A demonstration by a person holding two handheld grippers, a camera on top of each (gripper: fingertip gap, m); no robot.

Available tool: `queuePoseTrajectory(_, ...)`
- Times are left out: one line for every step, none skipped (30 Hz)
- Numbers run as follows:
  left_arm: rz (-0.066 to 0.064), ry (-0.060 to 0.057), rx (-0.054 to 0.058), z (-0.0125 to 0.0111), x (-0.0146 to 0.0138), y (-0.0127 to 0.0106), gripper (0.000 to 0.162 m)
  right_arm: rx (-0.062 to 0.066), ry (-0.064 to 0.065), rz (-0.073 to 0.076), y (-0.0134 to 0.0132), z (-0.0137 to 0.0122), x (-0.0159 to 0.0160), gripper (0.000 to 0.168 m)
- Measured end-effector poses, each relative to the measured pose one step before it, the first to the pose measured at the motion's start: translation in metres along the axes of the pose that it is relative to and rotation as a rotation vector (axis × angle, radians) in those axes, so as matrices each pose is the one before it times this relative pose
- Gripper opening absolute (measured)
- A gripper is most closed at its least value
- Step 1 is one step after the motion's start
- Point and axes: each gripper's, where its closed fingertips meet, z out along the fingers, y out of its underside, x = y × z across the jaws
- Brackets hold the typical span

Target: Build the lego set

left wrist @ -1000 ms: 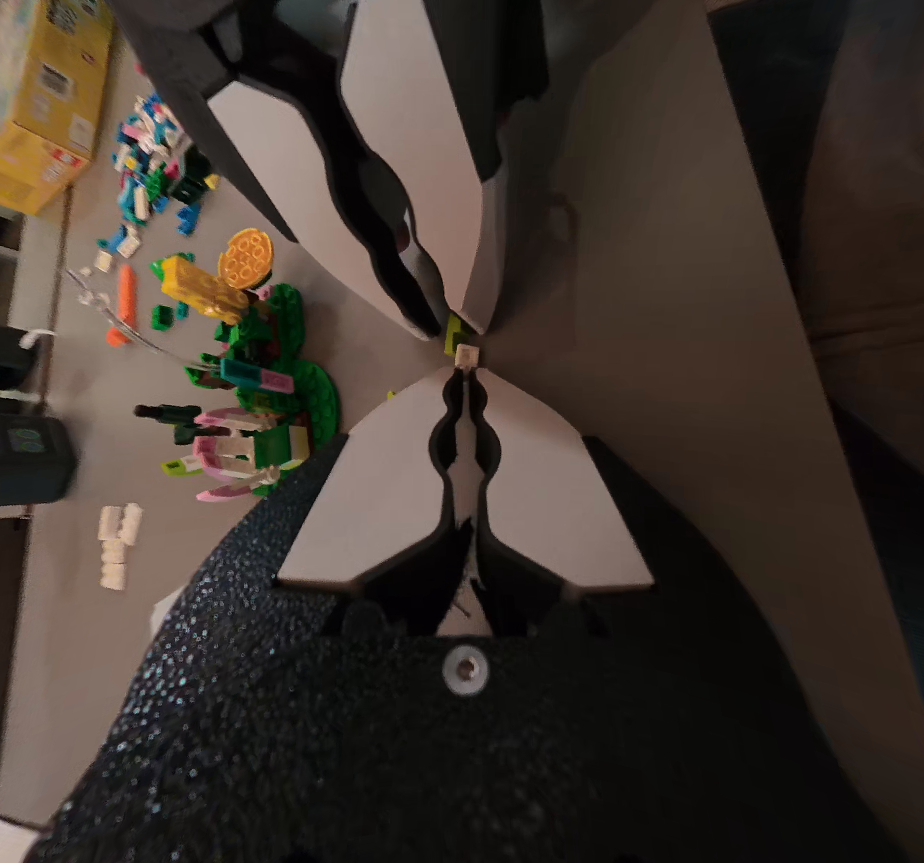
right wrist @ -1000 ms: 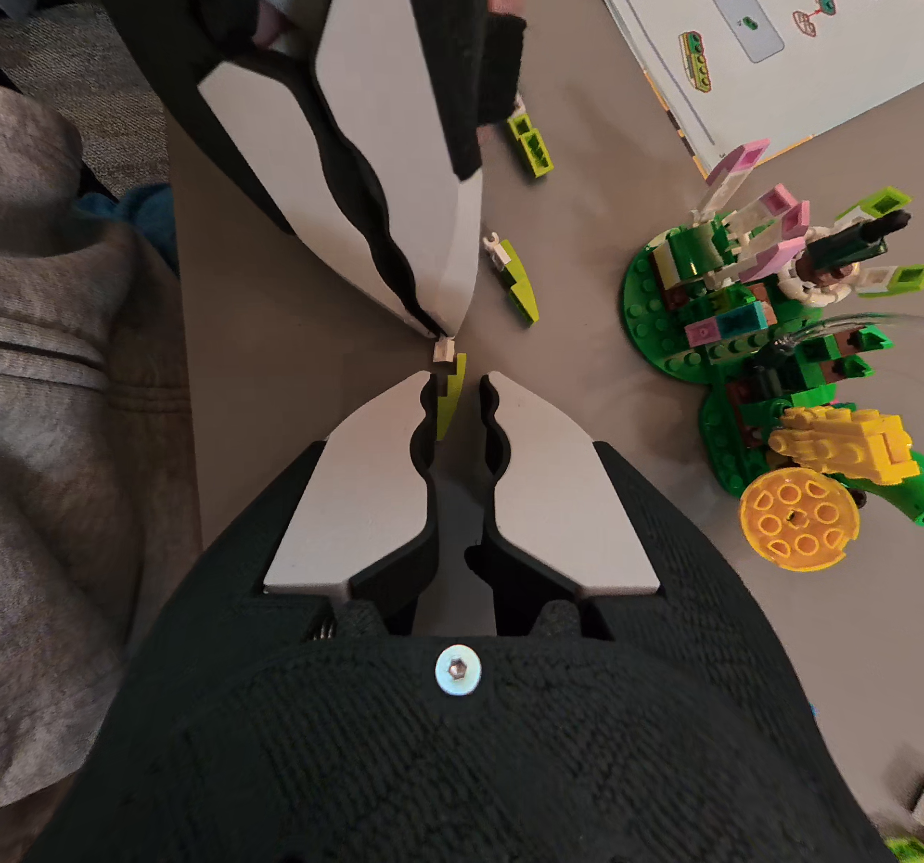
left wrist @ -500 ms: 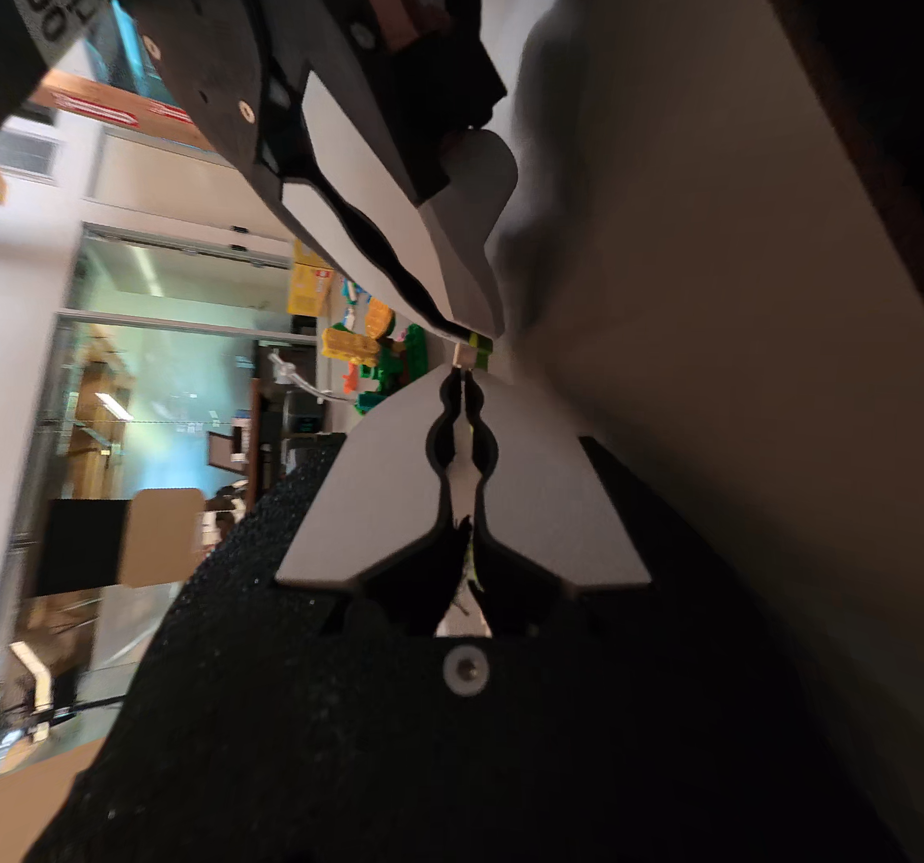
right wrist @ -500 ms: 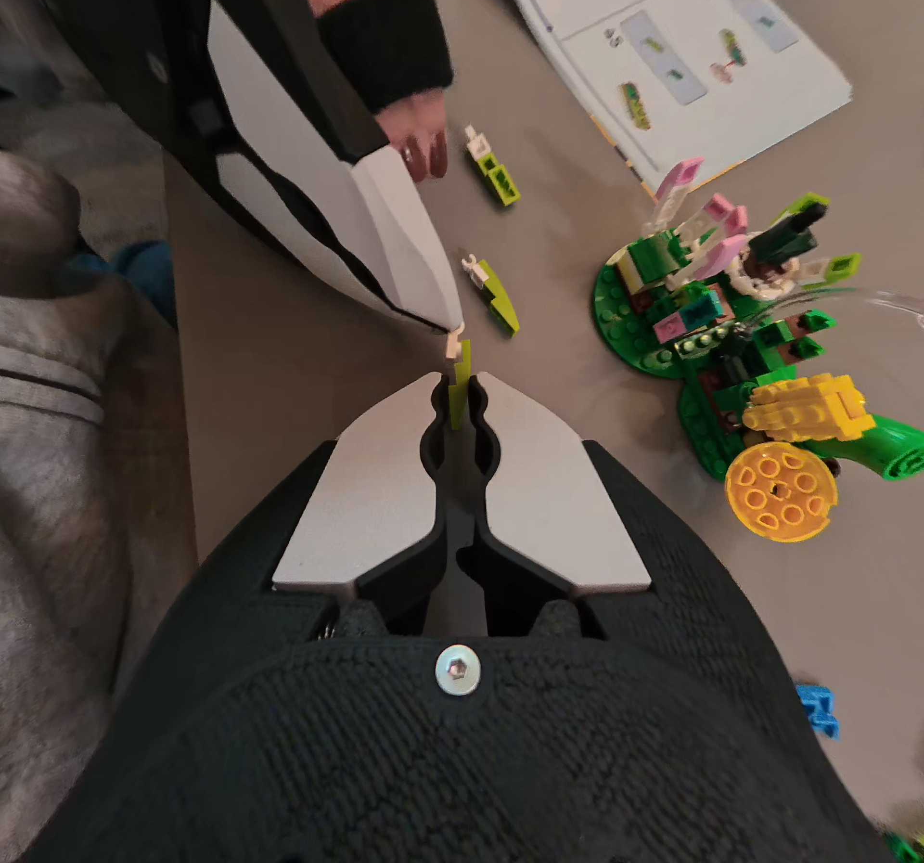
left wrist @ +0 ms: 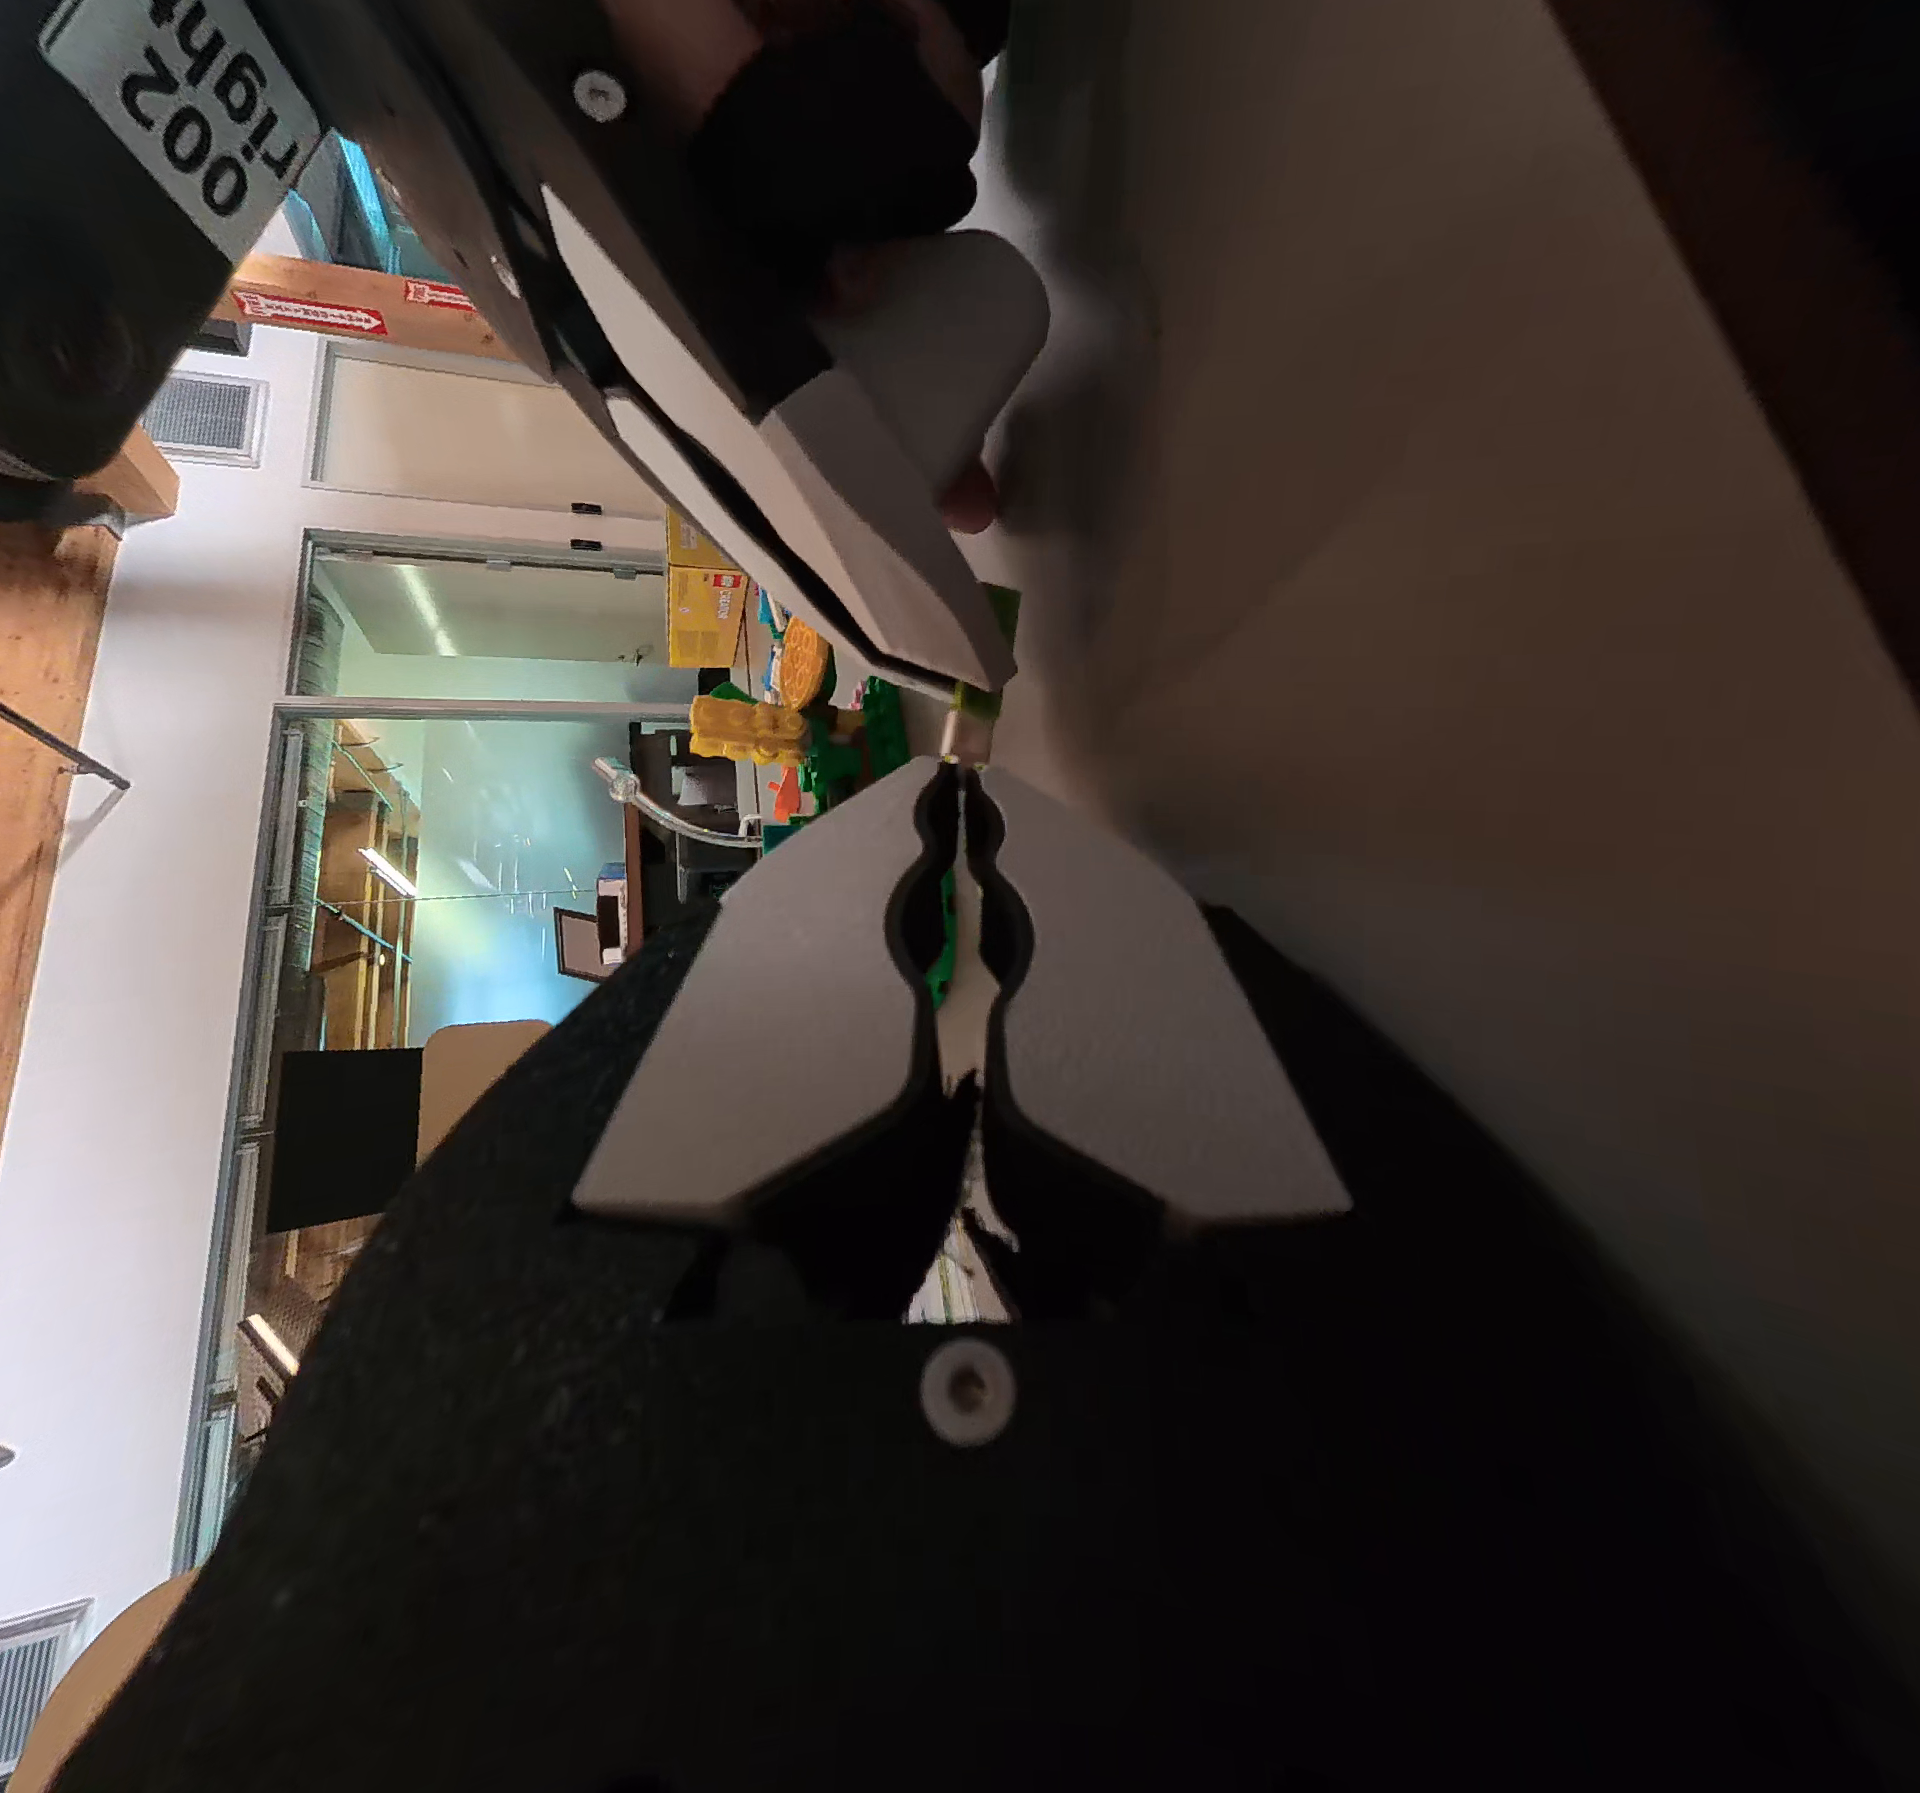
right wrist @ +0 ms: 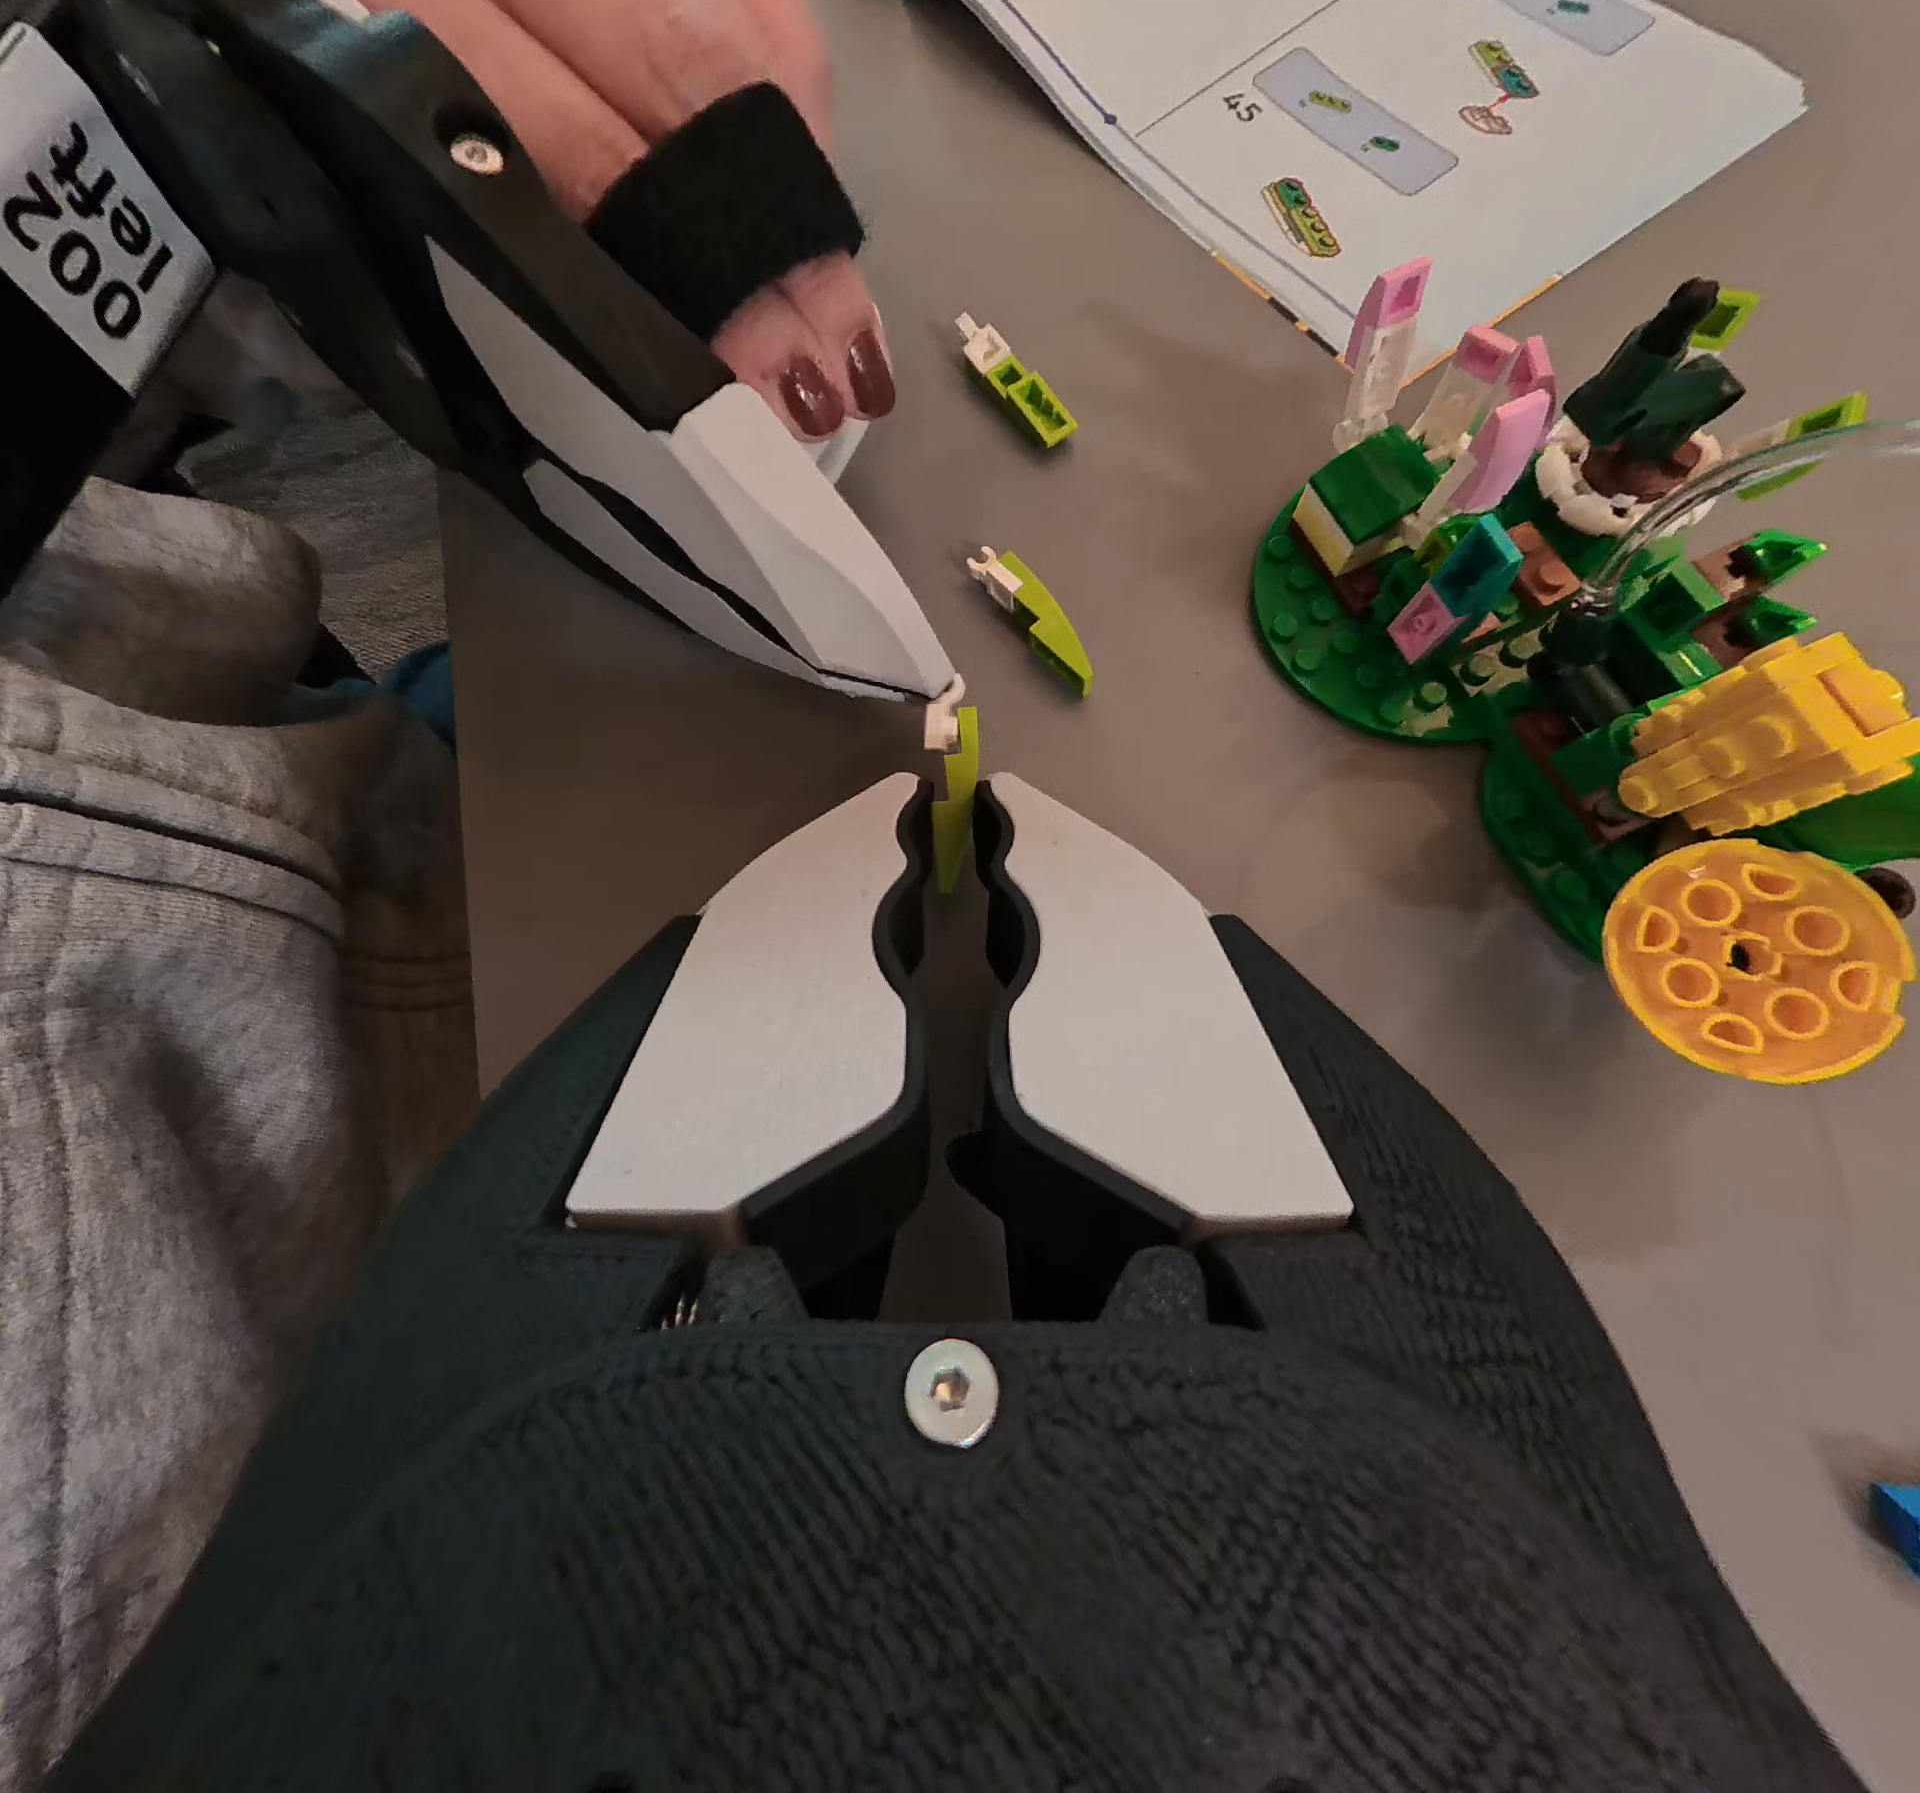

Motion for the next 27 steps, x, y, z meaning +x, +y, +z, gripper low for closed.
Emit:
queuePoseTrajectory(0.0068, 0.0001, -0.0016, 0.00005, 0.00029, -0.00018, 0.001, 0.0028, -0.005, 0.0084, -0.00033, 0.00016, -0.00044, 0.006)
queuePoseTrajectory(0.0075, -0.0003, -0.0028, 0.00007, 0.00022, 0.00019, 0.001, 0.0021, -0.0041, 0.007, -0.00038, -0.00015, -0.00044, 0.006)
queuePoseTrajectory(0.0105, -0.0024, -0.0023, 0.00007, -0.00005, 0.00014, 0.001, 0.0019, -0.0021, 0.0062, -0.00031, -0.00006, -0.00021, 0.006)
queuePoseTrajectory(0.013, -0.0019, -0.0021, 0.0, 0.00021, -0.00007, 0.001, 0.0011, -0.0024, 0.0044, -0.00018, -0.00012, -0.00025, 0.006)
queuePoseTrajectory(0.0155, -0.0025, -0.0043, 0.00009, 0.00007, 0.00013, 0.001, 0.0001, -0.0017, 0.0055, -0.00001, 0.00005, -0.0001, 0.006)
queuePoseTrajectory(0.0092, -0.0023, -0.0033, 0.00006, -0.00007, 0.00012, 0.001, -0.001, -0.003, 0.0078, 0.00015, 0.00009, -0.00037, 0.006)
queuePoseTrajectory(0.0015, -0.0021, -0.0024, 0.00002, -0.00012, 0.00024, 0.001, -0.001, -0.0024, 0.006, -0.00003, 0.00001, -0.00028, 0.006)
queuePoseTrajectory(0.0056, -0.0042, -0.0055, 0.00009, -0.00044, 0.00048, 0.001, -0.0014, 0.001, 0.0042, 0.00001, 0.00008, -0.00001, 0.007)
queuePoseTrajectory(0.0066, -0.0032, -0.007, 0.00021, -0.00033, 0.00048, 0.001, -0.0037, 0.0041, 0.0023, 0.00029, 0.00018, 0.00021, 0.007)
queuePoseTrajectory(0.0034, -0.0038, -0.0042, 0.00006, -0.00028, 0.00009, 0.001, -0.0066, 0.0071, 0.001, 0.00038, 0.00026, 0.00023, 0.007)
queuePoseTrajectory(0.0018, -0.004, -0.0045, 0.00007, -0.00043, 0.00021, 0.001, -0.0095, 0.009, 0.0013, 0.00059, 0.0003, 0.00016, 0.007)
queuePoseTrajectory(0.0031, -0.0068, -0.006, 0.00002, -0.00061, 0.00073, 0.001, -0.0124, 0.0121, 0.0032, 0.0009, 0.0003, 0.00045, 0.007)
queuePoseTrajectory(0.0038, -0.003, -0.0075, 0.00008, -0.00032, 0.00111, 0.001, -0.0086, 0.0107, 0.0039, 0.00054, 0.00023, 0.0002, 0.007)
queuePoseTrajectory(0.0032, -0.0018, -0.0066, 0.00012, -0.00022, 0.00088, 0.001, -0.003, 0.0055, 0.0026, 0.00014, 0.00024, -0.00033, 0.007)
queuePoseTrajectory(0.0031, -0.0017, -0.0051, 0.00013, -0.00017, 0.00058, 0.001, 0.0014, 0.0058, 0.0081, -0.00034, 0.00014, 0.00014, 0.007)
queuePoseTrajectory(0.0035, -0.0017, -0.0023, -0.00005, -0.00007, 0.00001, 0.001, 0.0037, 0.004, 0.0174, -0.00059, 0.00016, 0.0003, 0.006)
queuePoseTrajectory(0.0012, 0.0007, -0.0011, -0.00005, 0.0001, 0.00004, 0.001, 0.0038, 0.001, 0.0233, -0.00064, 0.00013, 0.00039, 0.006)
queuePoseTrajectory(-0.0004, -0.001, -0.0024, 0.00014, -0.00009, 0.00032, 0.001, 0.0037, -0.0008, 0.0236, -0.00068, 0.00004, 0.00044, 0.006)
queuePoseTrajectory(-0.0007, -0.0004, -0.0028, -0.00001, -0.00005, 0.00027, 0.001, 0.0039, -0.0005, 0.0188, -0.00066, 0.00003, 0.00056, 0.006)
queuePoseTrajectory(-0.0036, 0.0009, -0.003, 0.00005, 0.00019, 0.00047, 0.001, 0.0042, 0.001, 0.0136, -0.00052, -0.00002, 0.00058, 0.006)
queuePoseTrajectory(0.0031, -0.0026, -0.0057, 0.00008, -0.00028, 0.00065, 0.001, 0.0037, 0.0035, 0.0066, -0.00046, 0.00005, 0.00056, 0.006)
queuePoseTrajectory(0.003, 0.0004, -0.0079, 0.00018, -0.00005, 0.00073, 0.001, 0.0042, 0.0118, -0.0003, -0.00055, -0.00014, 0.00146, 0.006)
queuePoseTrajectory(-0.0011, 0.0012, -0.0031, -0.00003, 0.00019, 0.0003, 0.001, 0.0032, 0.0213, -0.0051, -0.0004, -0.00003, 0.00279, 0.006)
queuePoseTrajectory(-0.0003, -0.0009, -0.0024, 0.00005, -0.00006, 0.0004, 0.001, 0.0013, 0.0237, -0.0109, -0.00025, -0.00011, 0.00301, 0.006)
queuePoseTrajectory(0.0011, -0.0014, -0.008, 0.00015, -0.00027, 0.00113, 0.001, 0.0031, 0.0174, -0.0122, -0.00043, -0.00008, 0.00179, 0.006)
queuePoseTrajectory(-0.0003, -0.0004, -0.0044, 0.0001, -0.00005, 0.00065, 0.001, 0.006, 0.0105, -0.0061, -0.00105, -0.00013, 0.00073, 0.006)
queuePoseTrajectory(0.0001, -0.0007, -0.0007, -0.00002, 0.0, 0.00019, 0.001, 0.0039, 0.0032, -0.0022, -0.00087, -0.00014, -0.00062, 0.006)
